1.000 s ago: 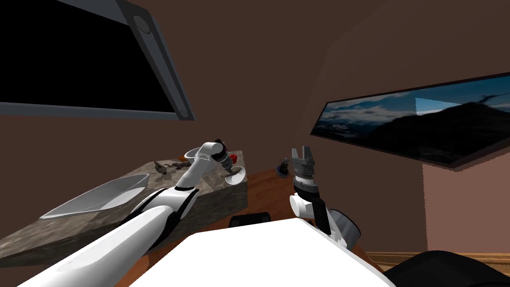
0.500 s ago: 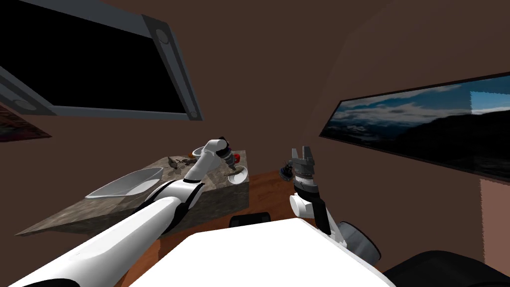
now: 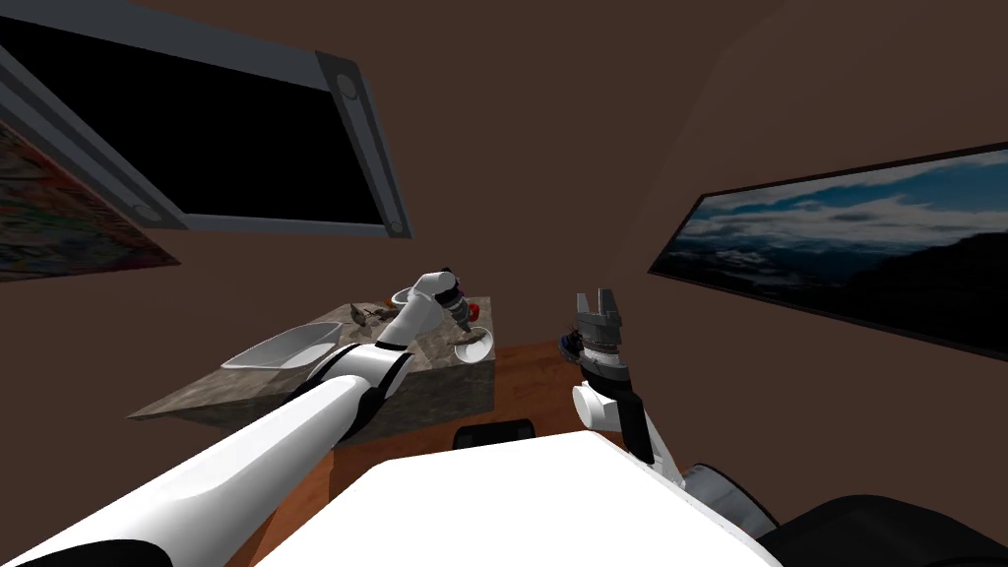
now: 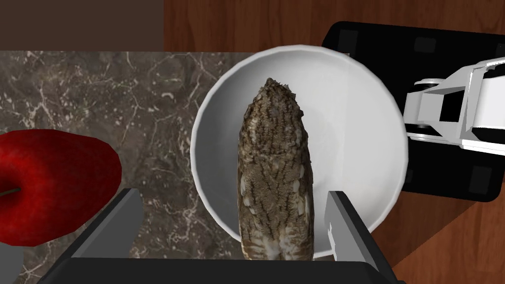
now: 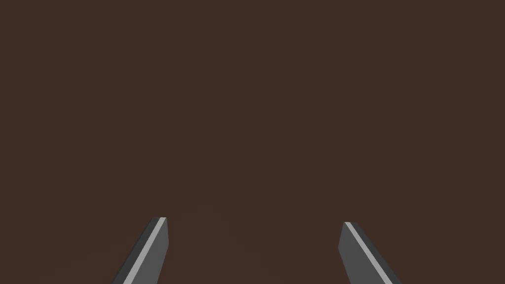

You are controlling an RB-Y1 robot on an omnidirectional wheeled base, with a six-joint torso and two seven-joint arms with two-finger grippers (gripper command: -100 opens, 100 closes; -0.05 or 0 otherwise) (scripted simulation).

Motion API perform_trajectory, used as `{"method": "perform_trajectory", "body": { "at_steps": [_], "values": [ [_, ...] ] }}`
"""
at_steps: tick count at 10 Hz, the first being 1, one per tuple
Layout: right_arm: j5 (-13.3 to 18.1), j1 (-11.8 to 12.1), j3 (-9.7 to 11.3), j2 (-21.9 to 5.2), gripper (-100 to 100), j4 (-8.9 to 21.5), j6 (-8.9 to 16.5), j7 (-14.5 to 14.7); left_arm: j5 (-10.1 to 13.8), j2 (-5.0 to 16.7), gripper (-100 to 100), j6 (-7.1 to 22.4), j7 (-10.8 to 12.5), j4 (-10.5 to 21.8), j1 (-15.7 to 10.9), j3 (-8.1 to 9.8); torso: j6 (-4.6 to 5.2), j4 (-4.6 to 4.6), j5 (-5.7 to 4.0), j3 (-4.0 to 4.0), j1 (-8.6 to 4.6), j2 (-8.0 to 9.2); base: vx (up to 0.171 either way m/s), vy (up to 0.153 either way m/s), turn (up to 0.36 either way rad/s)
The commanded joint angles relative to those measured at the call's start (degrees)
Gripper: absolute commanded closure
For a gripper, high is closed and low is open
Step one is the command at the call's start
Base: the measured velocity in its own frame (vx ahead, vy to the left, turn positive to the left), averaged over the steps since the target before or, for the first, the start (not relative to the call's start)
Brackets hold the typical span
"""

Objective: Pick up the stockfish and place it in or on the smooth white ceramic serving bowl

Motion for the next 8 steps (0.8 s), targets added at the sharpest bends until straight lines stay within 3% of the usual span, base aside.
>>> {"method": "perform_trajectory", "body": {
  "at_steps": [1,2,3,4,7,8],
  "values": [
    [0.0,0.0,0.0,0.0,0,0.0,0.0,0.0,0.0,-0.3,-100,-0.3,-1.5,2.9,-1.2,-0.12,0.00,0.00,0.00,0.00,0.00,0.00,0.015,-0.046,0.110],
    [0.0,0.0,0.0,0.0,0,0.0,0.0,0.0,0.0,-0.3,-100,-0.3,-1.5,4.6,-1.2,-0.12,0.05,-0.01,0.00,0.00,0.01,0.02,0.004,-0.014,-0.029],
    [0.0,0.0,0.0,0.0,0,0.0,0.0,0.0,0.0,-2.7,-100,-2.0,-4.3,6.5,-4.1,-0.91,0.06,0.00,0.01,0.02,0.09,0.05,0.016,-0.041,0.324],
    [0.0,0.0,0.0,0.0,0,0.0,0.0,0.0,0.0,-2.7,-100,-2.0,-5.6,8.0,-5.4,-0.91,0.00,0.01,0.01,0.02,0.02,0.03,0.022,-0.059,0.386],
    [0.0,0.0,0.0,0.0,0,0.0,0.0,0.0,0.0,-2.7,-100,-2.0,-6.2,12.3,-6.3,-0.91,0.06,-0.01,0.02,0.02,0.11,0.04,0.006,-0.013,0.016],
    [0.0,0.0,0.0,0.0,0,0.0,0.0,0.0,0.1,-5.0,-100,-3.7,-9.0,14.4,-9.2,-1.70,0.05,0.00,0.04,0.03,0.19,0.06,0.017,-0.041,0.378]
  ]
}}
